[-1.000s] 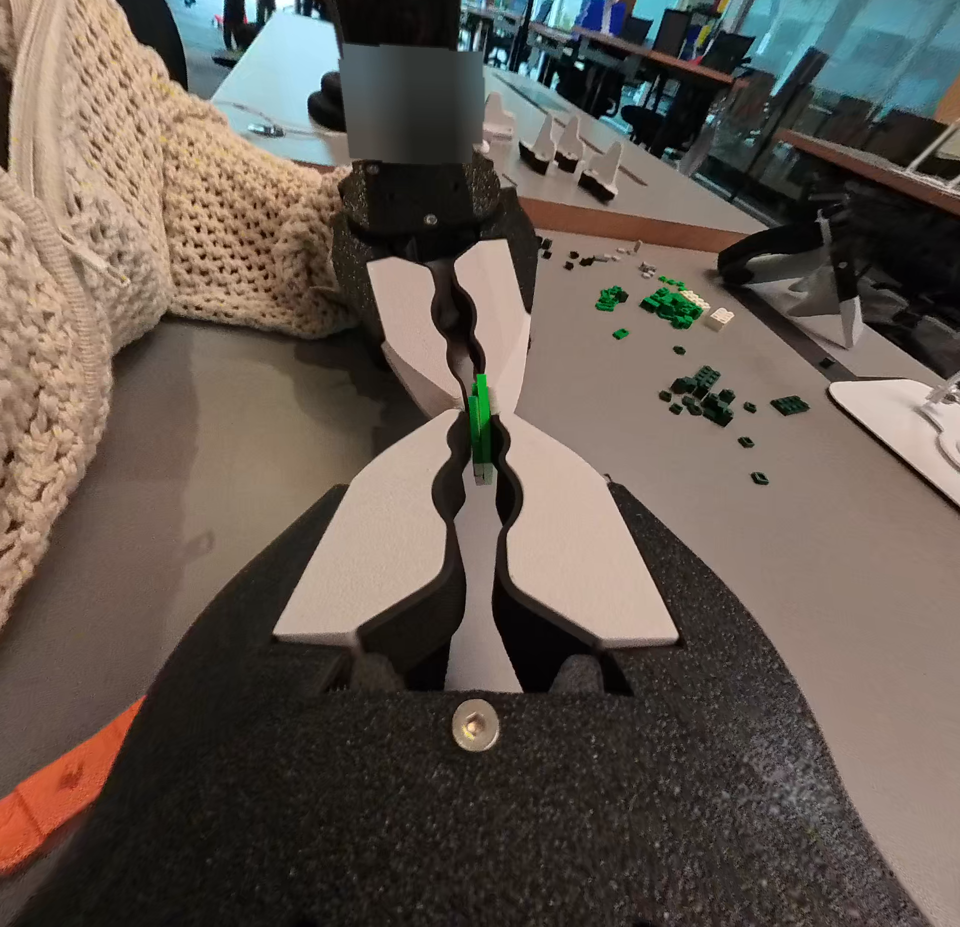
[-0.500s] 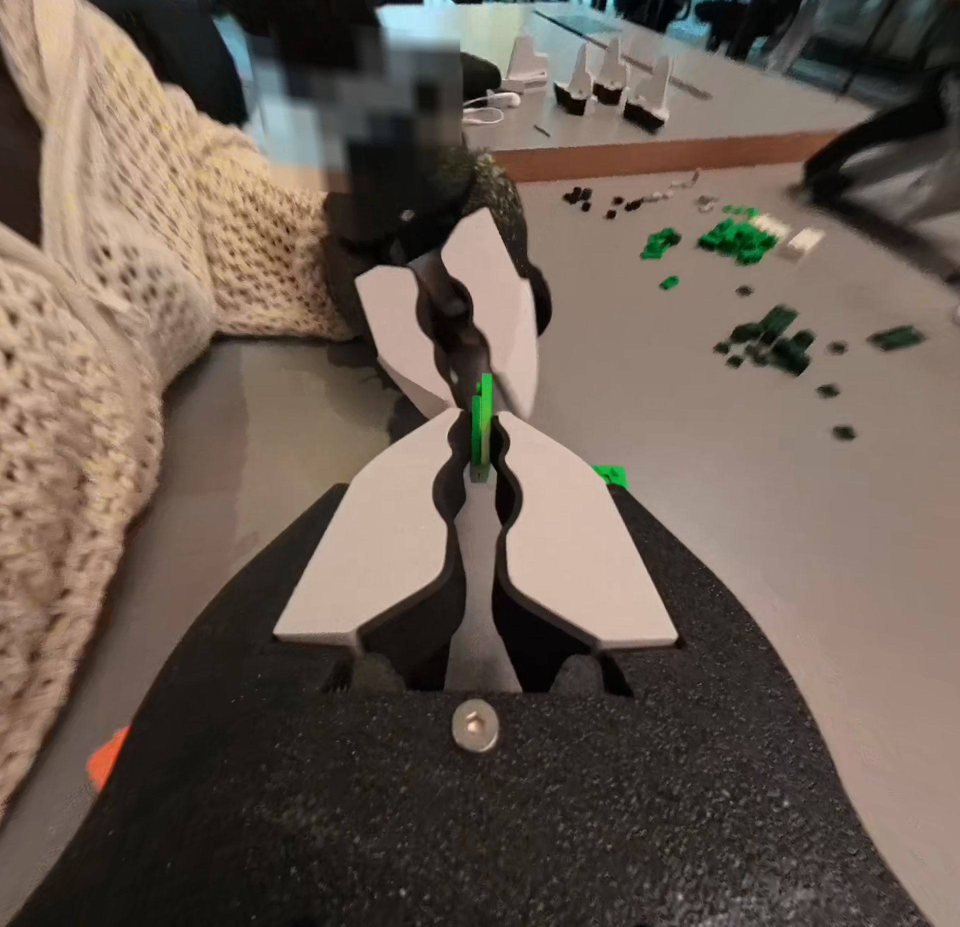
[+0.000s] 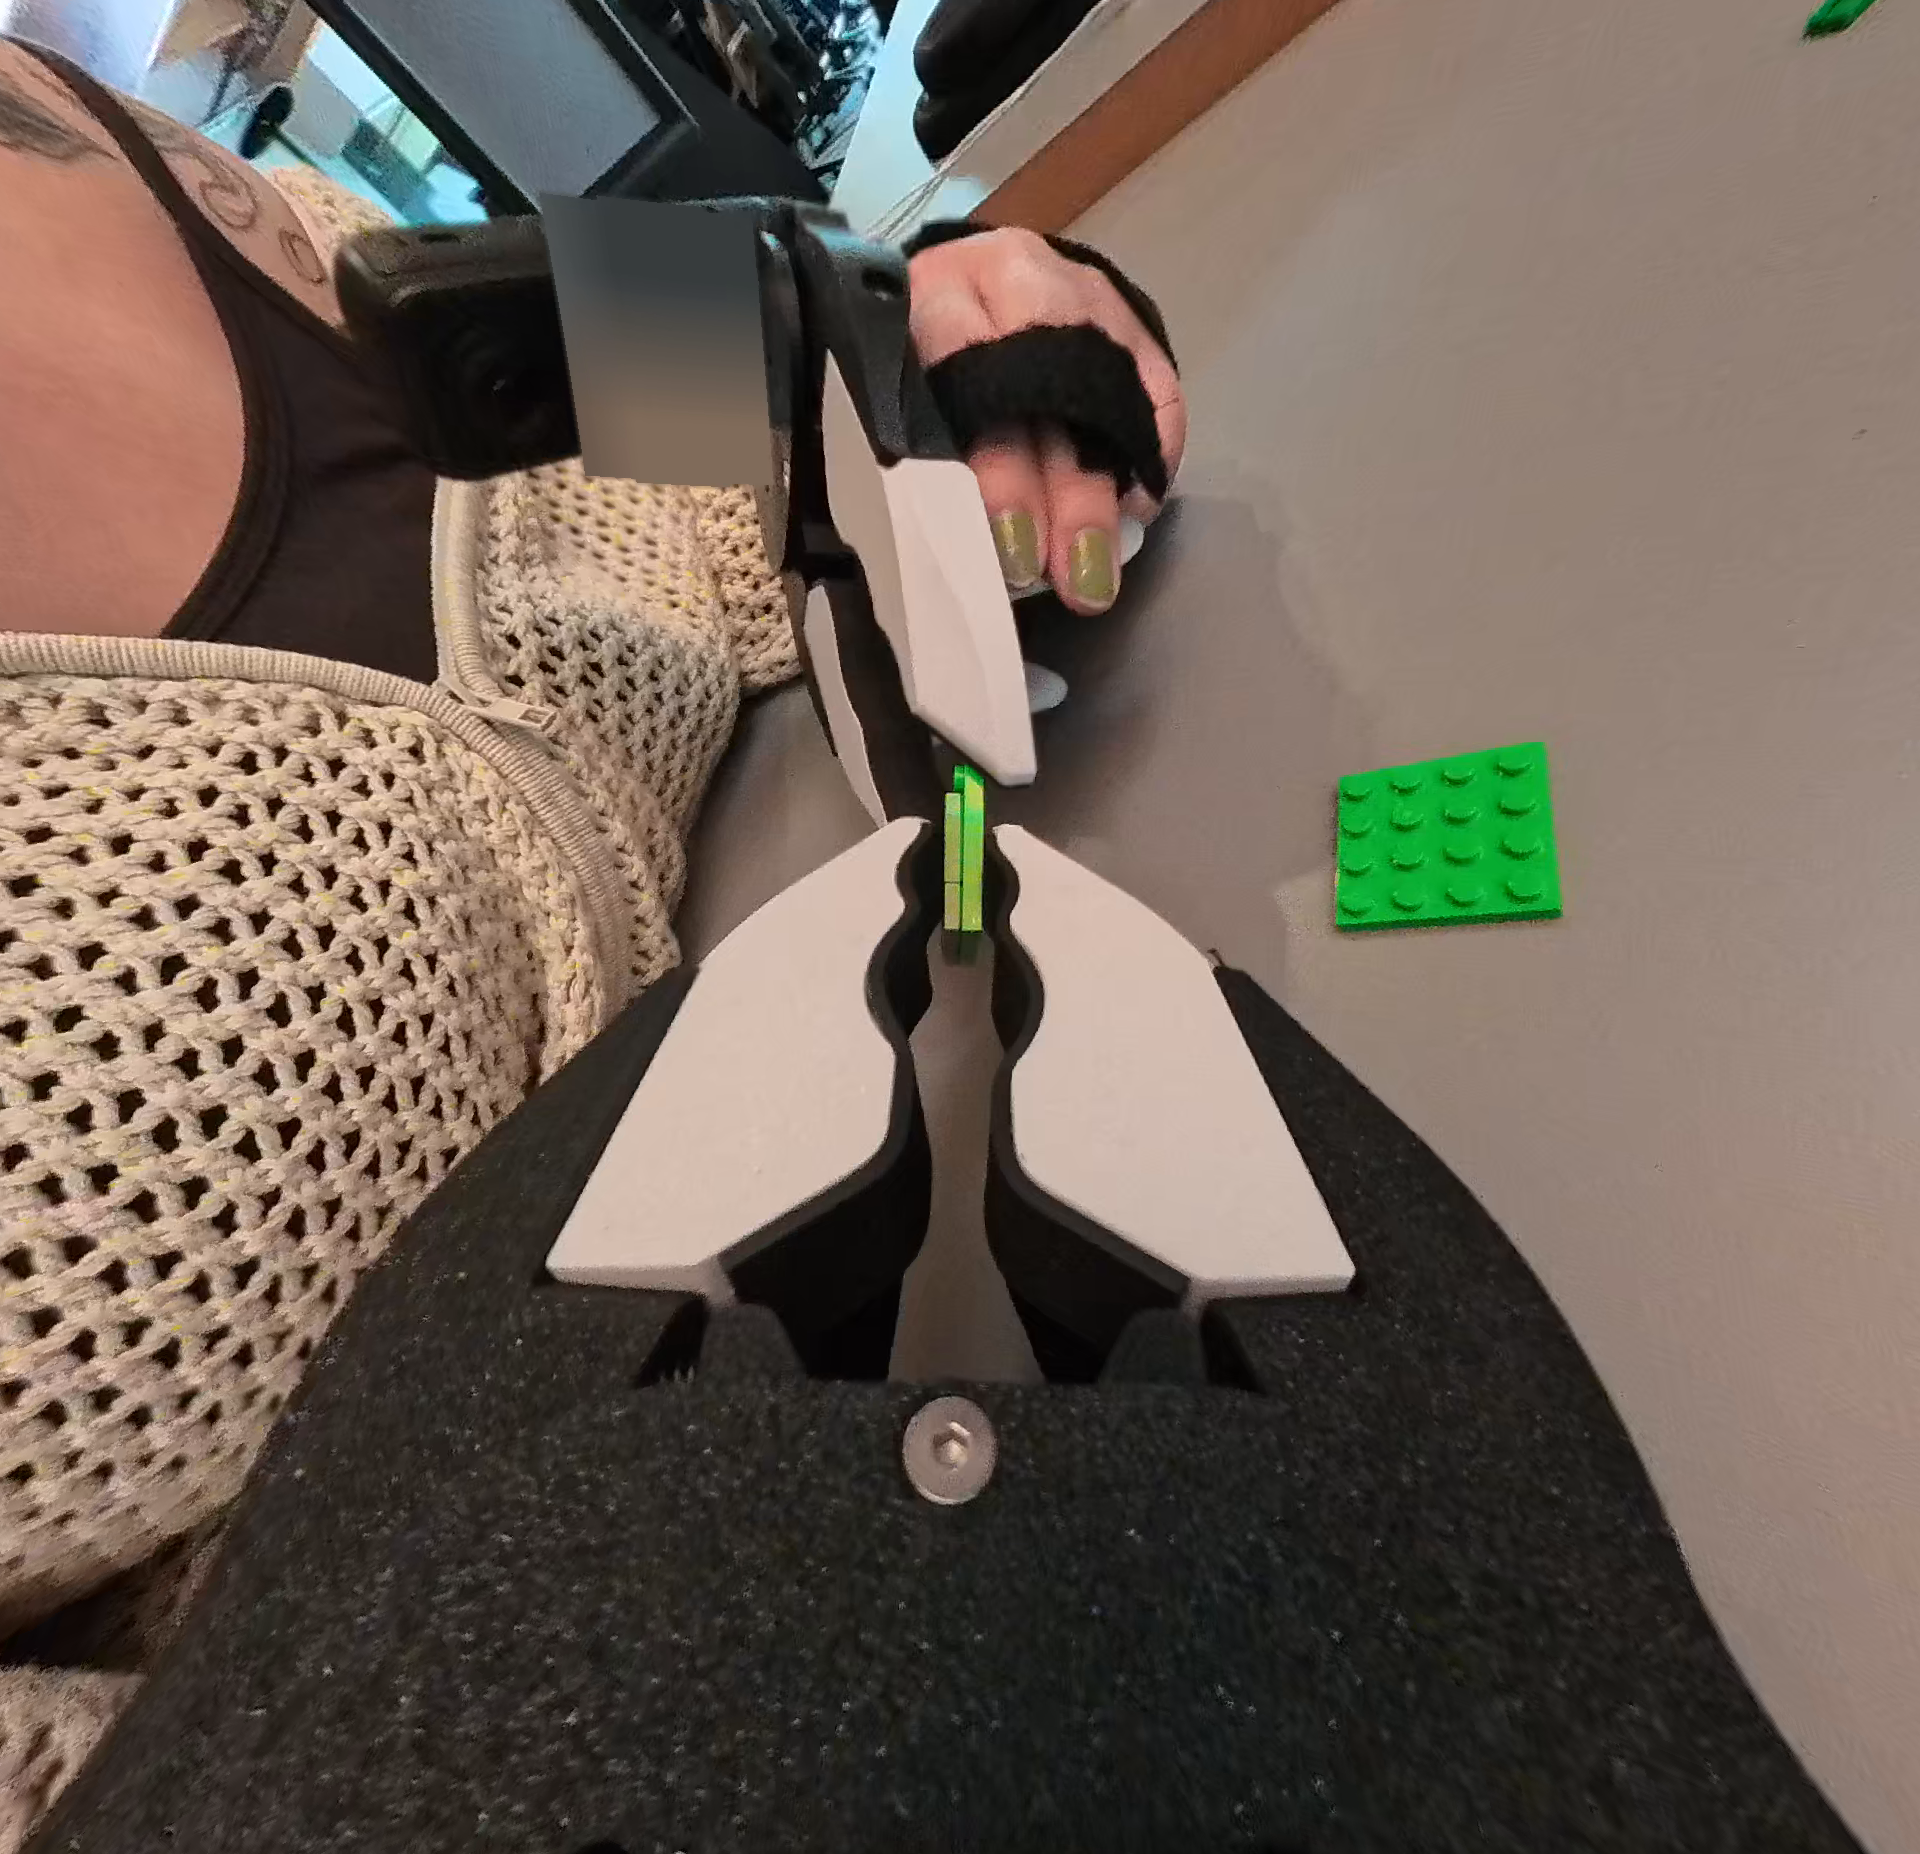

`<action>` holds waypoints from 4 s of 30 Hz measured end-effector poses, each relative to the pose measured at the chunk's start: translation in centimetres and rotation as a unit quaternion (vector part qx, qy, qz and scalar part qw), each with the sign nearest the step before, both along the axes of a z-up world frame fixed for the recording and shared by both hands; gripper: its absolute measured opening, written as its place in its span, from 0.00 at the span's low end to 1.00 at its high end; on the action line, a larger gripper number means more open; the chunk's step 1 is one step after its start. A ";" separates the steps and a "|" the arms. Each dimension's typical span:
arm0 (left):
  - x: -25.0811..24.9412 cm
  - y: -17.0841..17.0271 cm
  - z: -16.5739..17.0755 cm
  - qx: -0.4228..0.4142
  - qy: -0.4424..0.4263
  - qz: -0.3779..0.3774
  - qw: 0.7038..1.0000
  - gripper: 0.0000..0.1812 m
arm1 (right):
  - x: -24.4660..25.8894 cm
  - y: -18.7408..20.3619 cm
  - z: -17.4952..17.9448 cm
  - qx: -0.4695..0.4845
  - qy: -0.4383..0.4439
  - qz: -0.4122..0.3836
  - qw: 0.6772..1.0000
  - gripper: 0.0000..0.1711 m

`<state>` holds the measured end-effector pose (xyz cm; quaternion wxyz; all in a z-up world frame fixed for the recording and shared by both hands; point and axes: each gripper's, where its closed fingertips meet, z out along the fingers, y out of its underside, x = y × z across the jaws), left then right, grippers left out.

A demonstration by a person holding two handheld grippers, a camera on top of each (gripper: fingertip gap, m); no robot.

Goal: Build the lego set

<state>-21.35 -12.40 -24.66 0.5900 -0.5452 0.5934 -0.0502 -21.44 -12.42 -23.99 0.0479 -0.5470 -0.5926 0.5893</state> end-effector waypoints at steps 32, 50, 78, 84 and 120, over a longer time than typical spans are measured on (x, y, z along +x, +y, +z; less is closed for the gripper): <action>-9.1 7.1 1.8 -0.172 -0.196 0.270 0.927 0.19 | -0.2 8.7 5.9 0.301 0.302 -0.307 0.851 0.14; -8.2 6.9 0.6 -0.212 -0.176 0.262 0.925 0.19 | -4.8 13.9 6.3 0.418 0.299 -0.366 0.776 0.13; -8.3 7.2 0.1 -0.191 -0.143 0.287 0.928 0.19 | -28.8 14.6 -0.7 0.479 -0.047 0.076 0.873 0.10; -8.3 7.2 0.1 -0.193 -0.145 0.286 0.927 0.19 | -28.9 16.3 -2.3 0.441 -0.147 0.131 0.876 0.03; -8.2 7.0 0.4 -0.198 -0.159 0.273 0.928 0.19 | -14.7 8.9 4.3 0.380 0.140 0.092 0.910 0.09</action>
